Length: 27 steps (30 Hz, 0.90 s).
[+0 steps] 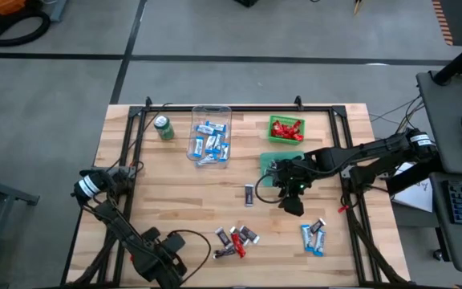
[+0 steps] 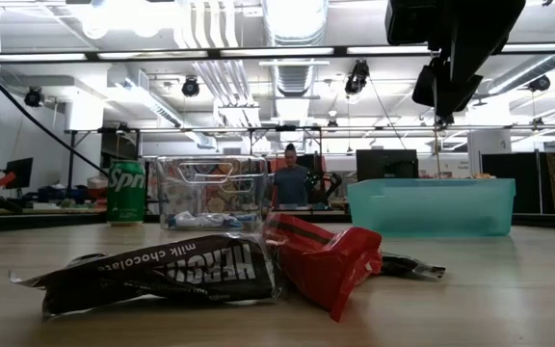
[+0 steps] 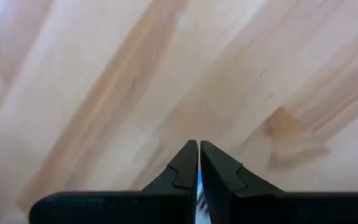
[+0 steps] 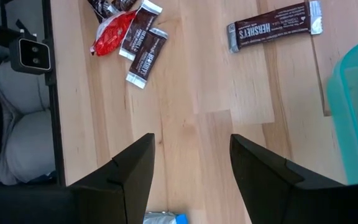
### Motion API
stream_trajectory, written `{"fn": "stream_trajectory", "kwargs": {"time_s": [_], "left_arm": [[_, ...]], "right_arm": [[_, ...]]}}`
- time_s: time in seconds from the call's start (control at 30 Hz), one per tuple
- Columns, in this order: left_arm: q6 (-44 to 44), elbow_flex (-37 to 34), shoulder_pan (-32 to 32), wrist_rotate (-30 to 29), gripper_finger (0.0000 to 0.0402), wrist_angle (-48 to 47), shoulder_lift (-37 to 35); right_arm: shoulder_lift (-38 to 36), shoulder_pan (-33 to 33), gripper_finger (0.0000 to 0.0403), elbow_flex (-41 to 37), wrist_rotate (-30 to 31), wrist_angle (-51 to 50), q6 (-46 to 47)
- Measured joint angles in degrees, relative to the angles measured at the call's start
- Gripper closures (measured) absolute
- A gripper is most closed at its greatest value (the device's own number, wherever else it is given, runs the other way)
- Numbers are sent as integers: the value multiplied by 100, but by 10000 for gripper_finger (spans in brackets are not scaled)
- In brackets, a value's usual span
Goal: Sort candy
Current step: Put the white candy into the transparent bin
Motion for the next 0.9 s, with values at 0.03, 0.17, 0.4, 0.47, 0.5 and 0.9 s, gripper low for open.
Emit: {"fn": "stream_trajectory", "kwargs": {"time_s": [0.03,0.17,0.4,0.47,0.5,0.9], "left_arm": [[94,0,30,-144,401,-2,-39],[378,0,223,-517,401,0,-234],[-1403,2,369,994,391,-82,-340],[-1569,2,325,1416,380,29,-291],[-1591,2,301,1508,372,61,-268],[-2473,-18,-7,1493,221,414,-120]], "right_arm": [[0,0,207,-2,1,-3,0],[0,11,207,-9,11,-6,28],[2,170,207,-9,166,2,42],[2,198,207,-9,287,11,43],[2,199,207,-9,309,14,42],[2,212,207,-9,347,36,48]]}}
